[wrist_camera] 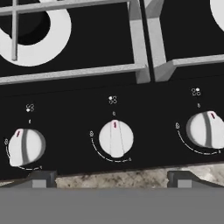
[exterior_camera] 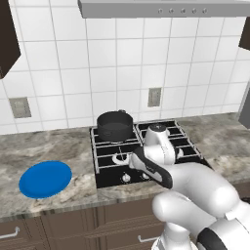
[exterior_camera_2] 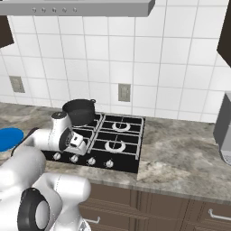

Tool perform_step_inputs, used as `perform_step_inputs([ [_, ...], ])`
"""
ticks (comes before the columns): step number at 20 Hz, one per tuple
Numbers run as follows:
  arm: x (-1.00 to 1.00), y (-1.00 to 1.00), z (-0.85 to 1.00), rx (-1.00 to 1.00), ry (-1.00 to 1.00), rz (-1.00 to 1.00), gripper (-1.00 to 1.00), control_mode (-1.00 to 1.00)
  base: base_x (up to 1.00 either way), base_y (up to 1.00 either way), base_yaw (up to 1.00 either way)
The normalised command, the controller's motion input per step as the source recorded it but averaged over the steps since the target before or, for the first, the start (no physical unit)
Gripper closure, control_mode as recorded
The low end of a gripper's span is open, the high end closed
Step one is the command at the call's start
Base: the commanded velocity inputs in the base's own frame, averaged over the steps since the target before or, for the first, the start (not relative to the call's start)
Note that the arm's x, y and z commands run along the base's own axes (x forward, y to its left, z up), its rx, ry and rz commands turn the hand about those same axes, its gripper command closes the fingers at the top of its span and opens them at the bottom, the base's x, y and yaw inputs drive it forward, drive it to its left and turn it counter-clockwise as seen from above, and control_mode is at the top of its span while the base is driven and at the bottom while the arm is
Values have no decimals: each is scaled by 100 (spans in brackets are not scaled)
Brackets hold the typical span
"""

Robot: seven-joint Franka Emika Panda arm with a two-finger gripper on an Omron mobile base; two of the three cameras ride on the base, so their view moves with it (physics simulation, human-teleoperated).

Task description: Retrieve the frozen meat and place it in the pot on a burner. Then turn the burner on.

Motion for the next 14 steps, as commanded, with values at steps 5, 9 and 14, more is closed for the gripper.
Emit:
perform_step_inputs([
  [5, 8, 0, -23, 4, 0, 0, -100, -100, 0, 0, 0],
  [9, 1, -5, -19, 4, 0, 0, -100, -100, 0, 0, 0],
  [14, 0, -4, -25, 3, 0, 0, -100, -100, 0, 0, 0],
])
